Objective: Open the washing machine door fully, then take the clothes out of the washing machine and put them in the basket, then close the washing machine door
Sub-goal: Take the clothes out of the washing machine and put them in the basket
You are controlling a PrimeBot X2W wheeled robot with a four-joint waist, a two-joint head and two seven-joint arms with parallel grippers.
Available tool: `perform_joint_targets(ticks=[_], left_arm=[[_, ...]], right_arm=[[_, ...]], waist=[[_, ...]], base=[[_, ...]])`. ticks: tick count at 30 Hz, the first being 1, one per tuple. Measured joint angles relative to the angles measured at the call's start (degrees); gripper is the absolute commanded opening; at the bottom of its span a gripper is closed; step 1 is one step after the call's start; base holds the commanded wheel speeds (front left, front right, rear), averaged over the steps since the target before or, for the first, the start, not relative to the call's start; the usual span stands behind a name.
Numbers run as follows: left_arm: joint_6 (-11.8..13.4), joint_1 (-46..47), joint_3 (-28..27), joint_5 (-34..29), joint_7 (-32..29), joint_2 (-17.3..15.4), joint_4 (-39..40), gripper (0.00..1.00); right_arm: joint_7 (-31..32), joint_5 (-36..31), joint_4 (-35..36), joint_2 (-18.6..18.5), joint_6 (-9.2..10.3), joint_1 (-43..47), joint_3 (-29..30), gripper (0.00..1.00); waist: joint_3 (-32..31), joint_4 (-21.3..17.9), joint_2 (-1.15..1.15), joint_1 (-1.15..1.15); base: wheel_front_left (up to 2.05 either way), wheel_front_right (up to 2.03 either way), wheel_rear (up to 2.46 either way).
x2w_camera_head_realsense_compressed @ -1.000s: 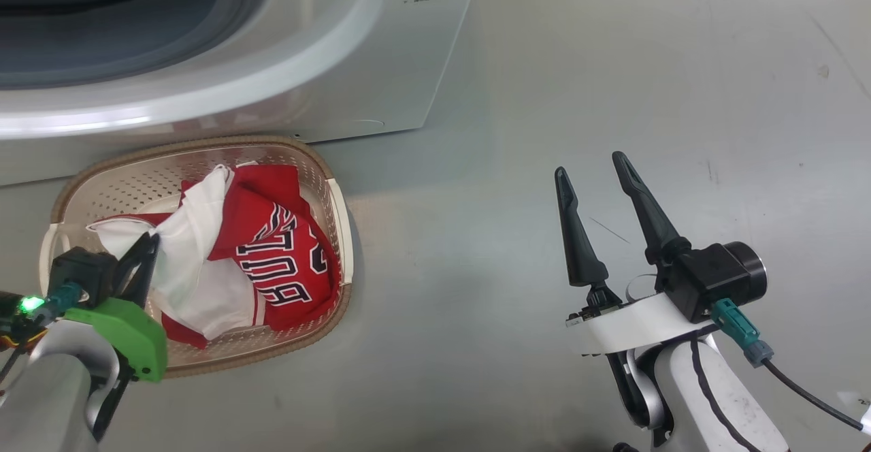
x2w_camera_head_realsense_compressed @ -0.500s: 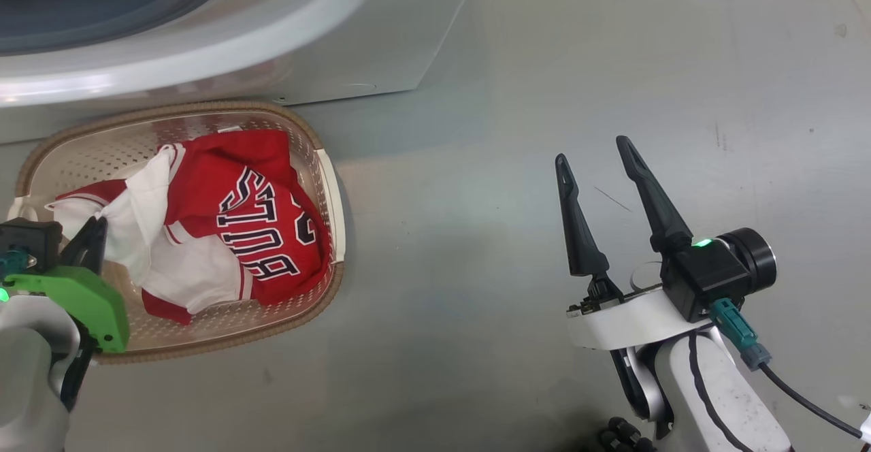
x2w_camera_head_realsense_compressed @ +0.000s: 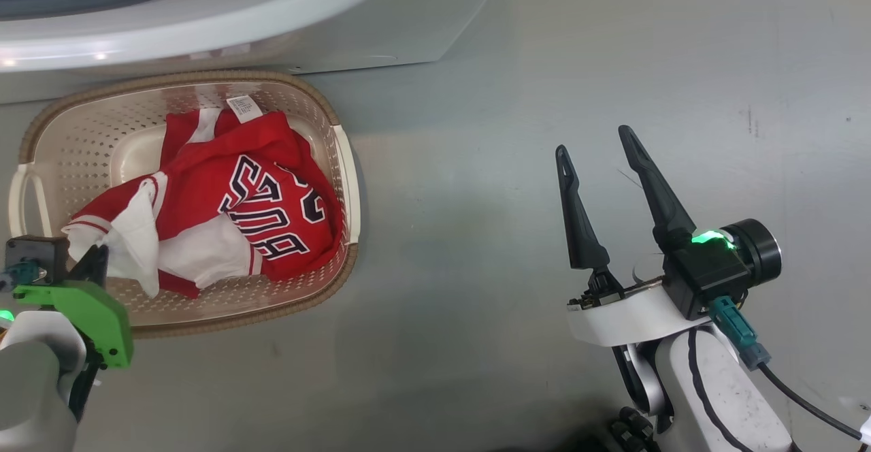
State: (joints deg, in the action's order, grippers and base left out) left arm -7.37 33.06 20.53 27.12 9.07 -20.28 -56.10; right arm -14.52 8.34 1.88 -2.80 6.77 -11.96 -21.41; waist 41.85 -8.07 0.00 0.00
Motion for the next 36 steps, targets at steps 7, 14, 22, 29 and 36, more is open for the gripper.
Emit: perform_joint_targets(ticks=[7, 14, 22, 29, 36], left_arm=[[0.00, 2.47, 2.12, 0.12, 0.67, 2.63, -1.02, 0.00], [0.00, 3.85, 3.52, 1.31, 1.60, 3.42, -2.32, 0.98], [0.00, 3.85, 4.47, 2.60, 2.18, 3.39, -4.49, 1.00], [0.00, 3.99, 5.60, 2.64, 3.82, 3.37, -4.13, 1.00], [-0.01, 4.23, 7.43, 2.56, 5.02, 3.37, -2.12, 1.00]], right_arm=[[0.00, -0.40, 0.00, -0.02, 0.02, -0.52, -0.48, 1.00], [0.00, -0.40, -0.07, -0.02, 0.03, -1.01, -1.00, 1.00], [0.00, 0.24, -0.57, -0.04, 0.03, -1.51, -1.16, 1.00], [0.00, 1.38, -1.05, -0.04, 0.13, -1.86, -1.04, 1.00], [0.00, 2.78, -1.97, -0.08, 0.44, -2.27, -0.14, 1.00]], waist=[[0.76, 0.86, 0.00, 0.00], [0.54, 1.06, 0.00, 0.00], [-0.99, 1.05, 0.00, 0.00], [-3.07, 1.34, 0.00, 0.00], [-5.96, 2.03, 0.00, 0.00]], base=[[0.00, 0.00, 0.00], [0.00, 0.00, 0.00], [0.00, 0.00, 0.00], [0.00, 0.00, 0.00], [0.00, 0.00, 0.00]])
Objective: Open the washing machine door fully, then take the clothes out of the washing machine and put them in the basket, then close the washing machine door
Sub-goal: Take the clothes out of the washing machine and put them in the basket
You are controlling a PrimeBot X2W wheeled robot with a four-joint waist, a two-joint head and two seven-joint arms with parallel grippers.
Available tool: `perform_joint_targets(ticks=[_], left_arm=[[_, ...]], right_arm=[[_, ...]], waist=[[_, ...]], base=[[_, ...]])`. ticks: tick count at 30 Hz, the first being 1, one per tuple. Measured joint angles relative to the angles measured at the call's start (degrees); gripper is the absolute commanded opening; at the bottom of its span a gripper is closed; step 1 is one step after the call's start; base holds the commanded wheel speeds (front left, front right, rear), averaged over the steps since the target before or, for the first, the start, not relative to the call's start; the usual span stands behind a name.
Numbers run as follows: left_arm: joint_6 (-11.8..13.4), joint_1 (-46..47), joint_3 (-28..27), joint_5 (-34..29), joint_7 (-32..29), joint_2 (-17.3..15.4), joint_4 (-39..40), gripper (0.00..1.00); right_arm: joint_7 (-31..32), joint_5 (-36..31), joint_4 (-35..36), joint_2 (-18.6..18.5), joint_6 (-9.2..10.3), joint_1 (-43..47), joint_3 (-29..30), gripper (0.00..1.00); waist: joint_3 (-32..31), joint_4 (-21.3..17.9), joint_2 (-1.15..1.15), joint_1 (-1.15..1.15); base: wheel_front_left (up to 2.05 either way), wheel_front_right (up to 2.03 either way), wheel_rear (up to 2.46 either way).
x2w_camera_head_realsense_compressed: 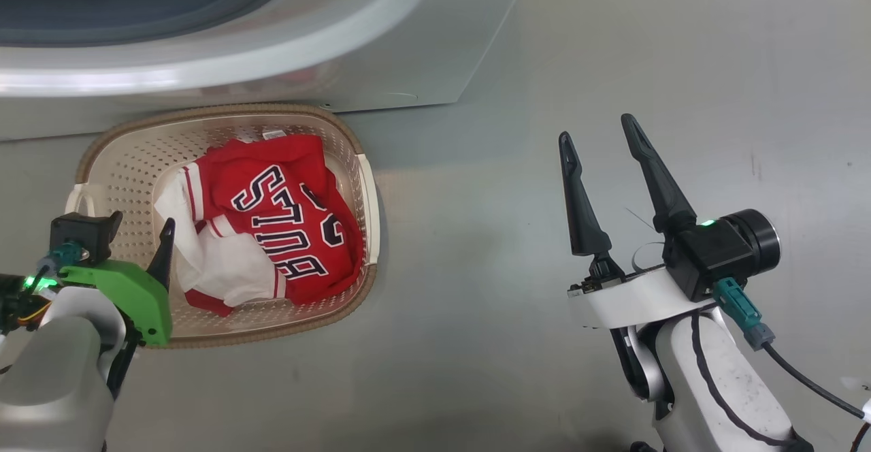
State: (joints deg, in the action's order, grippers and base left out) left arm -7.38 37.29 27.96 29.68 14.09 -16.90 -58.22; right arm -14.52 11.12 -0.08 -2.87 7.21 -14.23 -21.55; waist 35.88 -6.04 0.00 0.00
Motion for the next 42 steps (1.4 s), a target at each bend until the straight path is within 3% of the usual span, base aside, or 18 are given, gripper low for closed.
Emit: perform_joint_targets(ticks=[9, 21, 34, 42], left_arm=[[0.00, -0.15, 1.03, -1.14, 0.35, -0.07, 6.20, 1.00], [0.00, -5.61, -5.57, -3.07, 0.35, 0.04, 19.80, 1.00], [1.12, -17.15, -13.81, -4.15, 0.35, 1.67, 31.93, 1.00], [1.88, -24.71, -17.93, -4.14, 0.35, 4.36, 37.33, 1.00]], right_arm=[[0.00, 1.16, -1.57, -0.02, 0.00, -0.02, 1.80, 1.00], [0.00, 2.93, -4.26, -0.04, -0.15, 2.04, 4.23, 1.00], [0.00, 3.59, -6.49, 0.02, -2.81, 7.90, 6.15, 1.00], [0.00, 4.01, -6.83, 0.05, -3.65, 11.71, 7.78, 1.00]], waist=[[-4.54, 1.22, 0.00, 0.00], [-12.94, 4.20, 0.00, 0.00], [-22.52, 7.08, 0.00, 0.00], [-27.56, 7.93, 0.00, 0.00]], base=[[0.00, 0.00, 0.00], [0.00, 0.00, 0.00], [0.00, 0.00, 0.00], [0.00, 0.00, 0.00]])
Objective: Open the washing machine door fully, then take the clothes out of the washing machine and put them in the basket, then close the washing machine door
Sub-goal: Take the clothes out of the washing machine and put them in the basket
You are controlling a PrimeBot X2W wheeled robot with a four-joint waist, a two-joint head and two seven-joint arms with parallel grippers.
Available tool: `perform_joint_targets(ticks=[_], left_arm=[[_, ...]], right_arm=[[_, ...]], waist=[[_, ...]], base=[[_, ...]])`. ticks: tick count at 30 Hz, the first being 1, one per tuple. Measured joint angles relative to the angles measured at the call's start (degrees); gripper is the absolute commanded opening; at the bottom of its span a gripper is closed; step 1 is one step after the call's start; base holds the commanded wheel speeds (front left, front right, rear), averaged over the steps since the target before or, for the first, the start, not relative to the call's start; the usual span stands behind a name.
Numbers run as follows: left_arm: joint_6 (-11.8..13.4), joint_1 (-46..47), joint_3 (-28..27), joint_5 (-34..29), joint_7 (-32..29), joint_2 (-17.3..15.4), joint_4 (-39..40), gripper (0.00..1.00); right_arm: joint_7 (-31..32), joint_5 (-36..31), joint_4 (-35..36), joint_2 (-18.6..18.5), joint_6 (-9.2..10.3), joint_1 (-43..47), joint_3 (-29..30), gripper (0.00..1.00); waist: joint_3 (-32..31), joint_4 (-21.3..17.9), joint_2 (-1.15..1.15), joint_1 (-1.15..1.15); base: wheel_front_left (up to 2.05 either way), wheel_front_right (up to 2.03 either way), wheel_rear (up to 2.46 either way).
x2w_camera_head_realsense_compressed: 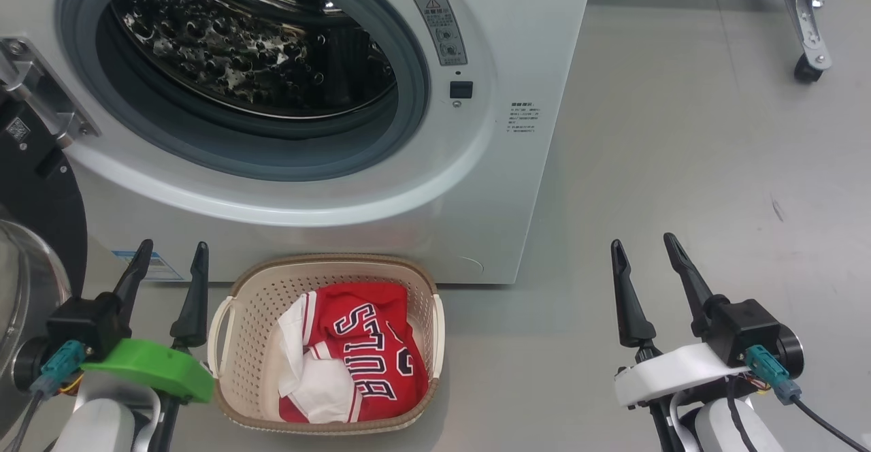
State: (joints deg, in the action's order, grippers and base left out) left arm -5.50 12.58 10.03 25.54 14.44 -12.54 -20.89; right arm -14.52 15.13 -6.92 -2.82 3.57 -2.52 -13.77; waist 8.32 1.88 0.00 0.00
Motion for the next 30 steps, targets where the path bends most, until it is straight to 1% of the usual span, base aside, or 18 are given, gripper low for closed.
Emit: perform_joint_targets(ticks=[6, 9, 14, 21, 30], left_arm=[[0.00, -4.01, -2.16, -0.44, 0.00, 0.75, 3.43, 1.00], [0.00, -5.99, -3.04, -0.99, 0.00, 0.81, 5.04, 1.00], [-0.03, -7.75, -3.68, -3.01, 0.00, 1.24, 7.33, 1.00], [-0.20, -10.16, -5.05, -3.98, 0.00, 2.69, 10.03, 1.00], [-0.42, -10.90, -6.17, -5.73, 0.00, 3.67, 12.21, 1.00]], right_arm=[[0.00, 0.47, 0.13, 0.04, -1.13, 1.45, 0.56, 1.00], [0.00, 0.48, 0.71, 0.11, -1.15, 2.09, 0.92, 1.00], [0.00, 0.48, 1.04, 0.12, -1.72, 2.62, 1.52, 1.00], [0.00, 0.48, 1.37, 0.20, -2.36, 3.08, 1.93, 1.00], [0.00, 0.48, 1.63, 0.20, -2.50, 3.09, 2.25, 1.00]], waist=[[-2.55, 0.24, 0.00, 0.00], [-3.22, 0.15, 0.00, 0.00], [-3.51, -0.02, 0.00, 0.00], [-3.53, -0.22, 0.00, 0.00], [-3.57, -0.39, 0.00, 0.00]], base=[[0.00, 0.00, 0.00], [0.00, 0.00, 0.00], [0.00, 0.00, 0.00], [0.00, 0.00, 0.00], [0.00, 0.00, 0.00]])
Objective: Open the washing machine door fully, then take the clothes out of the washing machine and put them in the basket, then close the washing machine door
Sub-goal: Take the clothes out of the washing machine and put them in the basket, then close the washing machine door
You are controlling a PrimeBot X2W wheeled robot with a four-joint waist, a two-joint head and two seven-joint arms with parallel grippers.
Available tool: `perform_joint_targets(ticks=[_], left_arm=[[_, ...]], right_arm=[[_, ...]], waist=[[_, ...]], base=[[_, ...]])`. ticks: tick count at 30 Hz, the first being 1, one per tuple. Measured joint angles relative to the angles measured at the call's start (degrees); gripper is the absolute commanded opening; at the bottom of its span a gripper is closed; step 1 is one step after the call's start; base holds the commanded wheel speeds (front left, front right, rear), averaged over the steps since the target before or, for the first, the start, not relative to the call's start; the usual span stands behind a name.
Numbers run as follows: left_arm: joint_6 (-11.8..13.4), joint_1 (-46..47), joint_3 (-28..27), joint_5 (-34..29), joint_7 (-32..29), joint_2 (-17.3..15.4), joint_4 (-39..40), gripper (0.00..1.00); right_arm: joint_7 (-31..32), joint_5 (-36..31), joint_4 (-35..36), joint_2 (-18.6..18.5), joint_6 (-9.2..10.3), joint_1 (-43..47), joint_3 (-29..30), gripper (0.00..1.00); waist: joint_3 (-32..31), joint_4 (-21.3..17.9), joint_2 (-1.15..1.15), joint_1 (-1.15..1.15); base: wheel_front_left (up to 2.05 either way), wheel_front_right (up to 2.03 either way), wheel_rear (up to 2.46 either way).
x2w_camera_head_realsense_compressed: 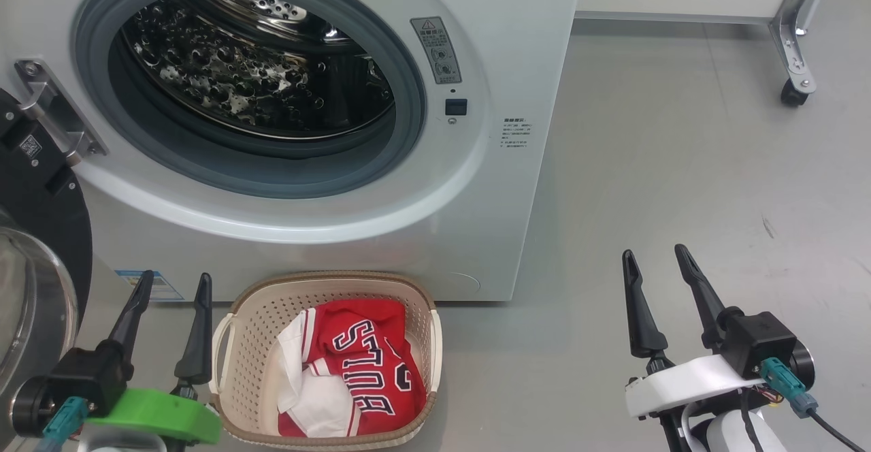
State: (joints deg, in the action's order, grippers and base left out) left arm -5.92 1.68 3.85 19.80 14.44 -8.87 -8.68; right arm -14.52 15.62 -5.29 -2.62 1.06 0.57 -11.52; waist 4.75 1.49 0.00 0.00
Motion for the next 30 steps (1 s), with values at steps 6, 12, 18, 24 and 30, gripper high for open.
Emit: perform_joint_targets(ticks=[6, 12, 18, 24, 30], left_arm=[[-0.44, -0.84, -0.29, -0.76, 0.00, 0.46, 0.70, 1.00], [-0.51, -1.05, -0.79, -1.25, 0.00, 0.79, 1.47, 1.00], [-0.62, -1.70, -1.23, -1.74, 0.00, 1.00, 1.85, 1.00], [-0.96, -1.99, -1.48, -1.83, 0.00, 1.44, 2.15, 1.00], [-0.96, -2.03, -1.59, -2.24, 0.00, 1.86, 2.37, 1.00]], right_arm=[[0.00, 0.00, 0.09, 0.01, -0.43, 0.18, 0.07, 1.00], [0.00, 0.00, 0.31, 0.01, -0.44, 0.21, 0.11, 1.00], [0.00, 0.01, 0.31, 0.01, -0.48, 0.22, 0.11, 1.00], [0.00, 0.01, 0.31, 0.01, -0.49, 0.22, 0.11, 1.00], [0.00, 0.01, 0.31, 0.01, -0.49, 0.23, 0.11, 1.00]], waist=[[0.02, -0.02, 0.00, 0.00], [0.11, -0.04, 0.00, 0.00], [0.19, -0.05, 0.00, 0.00], [0.18, -0.14, 0.00, 0.00], [0.15, -0.24, 0.00, 0.00]], base=[[0.00, 0.00, 0.00], [0.00, 0.00, 0.00], [0.00, 0.00, 0.00], [0.00, 0.00, 0.00], [0.00, 0.00, 0.00]])
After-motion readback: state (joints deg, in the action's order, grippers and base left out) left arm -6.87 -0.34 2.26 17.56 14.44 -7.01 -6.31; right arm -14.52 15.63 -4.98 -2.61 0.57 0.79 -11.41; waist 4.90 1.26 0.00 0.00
